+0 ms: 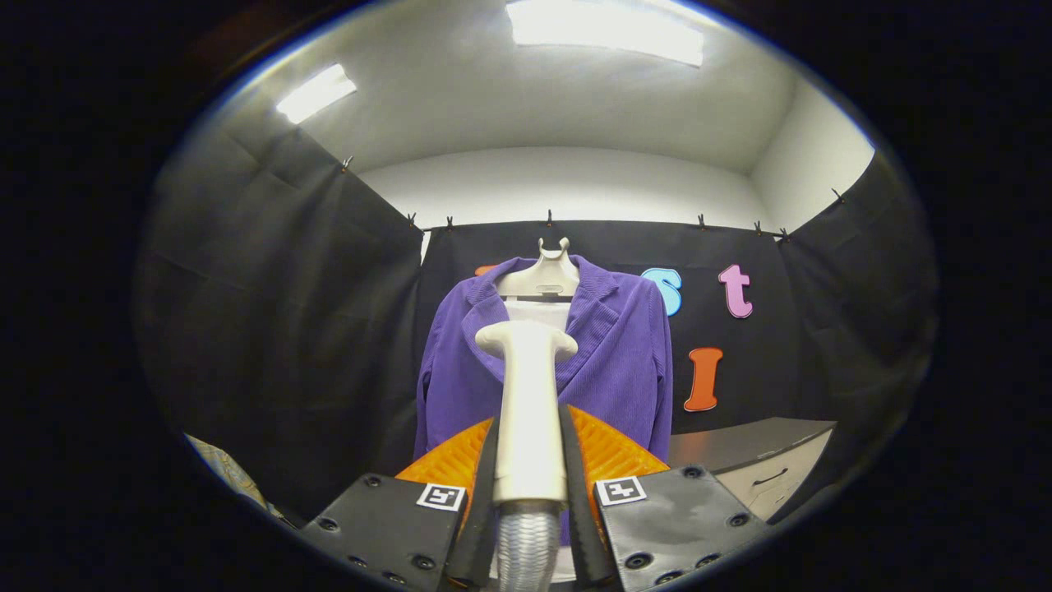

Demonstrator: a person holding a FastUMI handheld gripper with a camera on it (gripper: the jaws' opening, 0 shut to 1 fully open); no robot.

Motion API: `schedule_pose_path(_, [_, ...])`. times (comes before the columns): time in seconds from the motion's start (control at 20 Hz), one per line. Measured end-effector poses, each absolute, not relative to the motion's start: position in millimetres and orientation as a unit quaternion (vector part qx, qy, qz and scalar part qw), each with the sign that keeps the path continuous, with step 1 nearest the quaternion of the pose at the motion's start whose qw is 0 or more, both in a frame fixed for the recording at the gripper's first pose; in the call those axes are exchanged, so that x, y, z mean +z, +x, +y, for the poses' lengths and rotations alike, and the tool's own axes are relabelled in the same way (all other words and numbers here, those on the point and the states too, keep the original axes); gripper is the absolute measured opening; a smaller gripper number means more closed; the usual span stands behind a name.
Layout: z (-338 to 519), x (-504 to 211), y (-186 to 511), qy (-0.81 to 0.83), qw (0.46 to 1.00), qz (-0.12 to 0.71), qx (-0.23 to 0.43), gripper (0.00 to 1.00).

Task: Iron the clothes twice with a garment steamer, once on the left side and once on the right side.

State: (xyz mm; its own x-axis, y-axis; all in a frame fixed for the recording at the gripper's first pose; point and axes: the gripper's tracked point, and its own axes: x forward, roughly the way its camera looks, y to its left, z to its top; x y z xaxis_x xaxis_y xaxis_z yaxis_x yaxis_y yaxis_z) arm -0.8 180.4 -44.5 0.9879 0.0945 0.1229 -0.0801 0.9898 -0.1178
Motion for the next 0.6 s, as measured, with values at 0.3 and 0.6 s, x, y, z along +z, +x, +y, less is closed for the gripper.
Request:
schedule_pose_path(0.3, [152.9,-30.0,-9.2,-0.058,0.995,-0.081,0.021,0.44])
schedule_pose_path(0.6, [133.4,-15.8,-23.4,-0.059,0.994,-0.090,0.007,0.44])
